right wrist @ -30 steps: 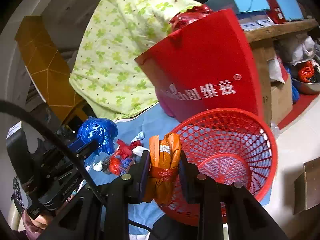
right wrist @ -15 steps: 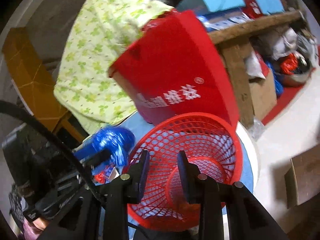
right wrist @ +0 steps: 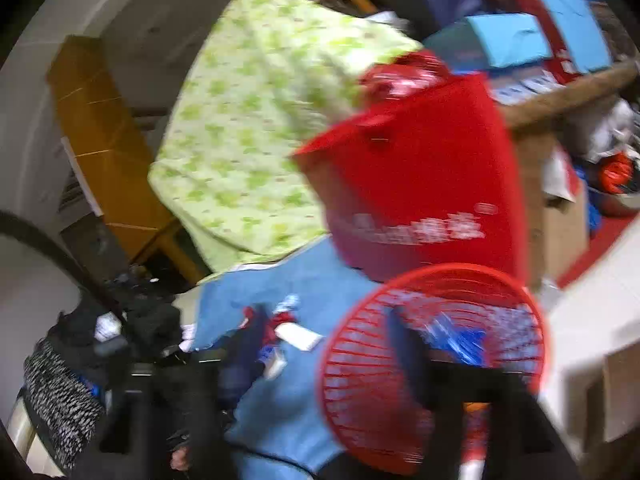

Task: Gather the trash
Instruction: 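Carry both bags to the red mesh basket and open both grippers inside, then move the left gripper to the white tissue and grasp it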

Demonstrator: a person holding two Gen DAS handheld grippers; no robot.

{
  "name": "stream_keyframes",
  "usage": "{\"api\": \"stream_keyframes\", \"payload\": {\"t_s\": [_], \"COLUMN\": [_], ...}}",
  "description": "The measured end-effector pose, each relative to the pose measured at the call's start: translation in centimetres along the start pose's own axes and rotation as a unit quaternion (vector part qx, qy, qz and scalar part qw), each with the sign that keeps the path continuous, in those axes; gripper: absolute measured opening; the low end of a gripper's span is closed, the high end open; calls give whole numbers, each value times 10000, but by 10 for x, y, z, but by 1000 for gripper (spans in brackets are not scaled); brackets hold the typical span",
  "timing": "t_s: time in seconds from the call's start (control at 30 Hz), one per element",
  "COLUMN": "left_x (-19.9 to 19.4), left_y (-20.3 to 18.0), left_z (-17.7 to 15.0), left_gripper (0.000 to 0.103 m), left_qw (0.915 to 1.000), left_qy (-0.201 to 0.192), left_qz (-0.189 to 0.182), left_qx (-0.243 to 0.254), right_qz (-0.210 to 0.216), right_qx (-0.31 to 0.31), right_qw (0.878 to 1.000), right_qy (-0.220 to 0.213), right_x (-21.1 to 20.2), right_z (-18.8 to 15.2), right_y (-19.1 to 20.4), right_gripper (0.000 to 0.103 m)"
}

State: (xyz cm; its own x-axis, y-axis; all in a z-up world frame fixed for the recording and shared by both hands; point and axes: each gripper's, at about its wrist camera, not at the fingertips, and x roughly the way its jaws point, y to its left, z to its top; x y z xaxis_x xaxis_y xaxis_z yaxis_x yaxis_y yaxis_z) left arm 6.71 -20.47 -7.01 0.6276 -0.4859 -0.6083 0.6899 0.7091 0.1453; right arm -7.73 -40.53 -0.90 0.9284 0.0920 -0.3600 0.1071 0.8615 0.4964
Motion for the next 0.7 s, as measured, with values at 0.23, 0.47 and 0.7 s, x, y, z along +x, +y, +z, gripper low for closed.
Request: {"api": "stream_keyframes", "payload": {"t_s": [0.23,0.47,0.7], "left_x": [-13,-21,-1], "left_y": [131,236,303], "left_z": [-84,-147,-175], "left_gripper": [67,67,67], "left_qw": [9864,9551,9294], "left_qy": [495,690,792], "left_qz": [1169,2049,2291], "left_qx": [-1047,-2028,-2784], "right_qz": [529,587,326], "right_qx": [-566,-923,-999], "right_qw": [9955,9827,9657], "right_qy": [549,1493,2375], "right_x": [66,171,283], "right_z": [-15,-57,-115], "right_y": [78,118,104], "right_gripper": [73,73,73]}}
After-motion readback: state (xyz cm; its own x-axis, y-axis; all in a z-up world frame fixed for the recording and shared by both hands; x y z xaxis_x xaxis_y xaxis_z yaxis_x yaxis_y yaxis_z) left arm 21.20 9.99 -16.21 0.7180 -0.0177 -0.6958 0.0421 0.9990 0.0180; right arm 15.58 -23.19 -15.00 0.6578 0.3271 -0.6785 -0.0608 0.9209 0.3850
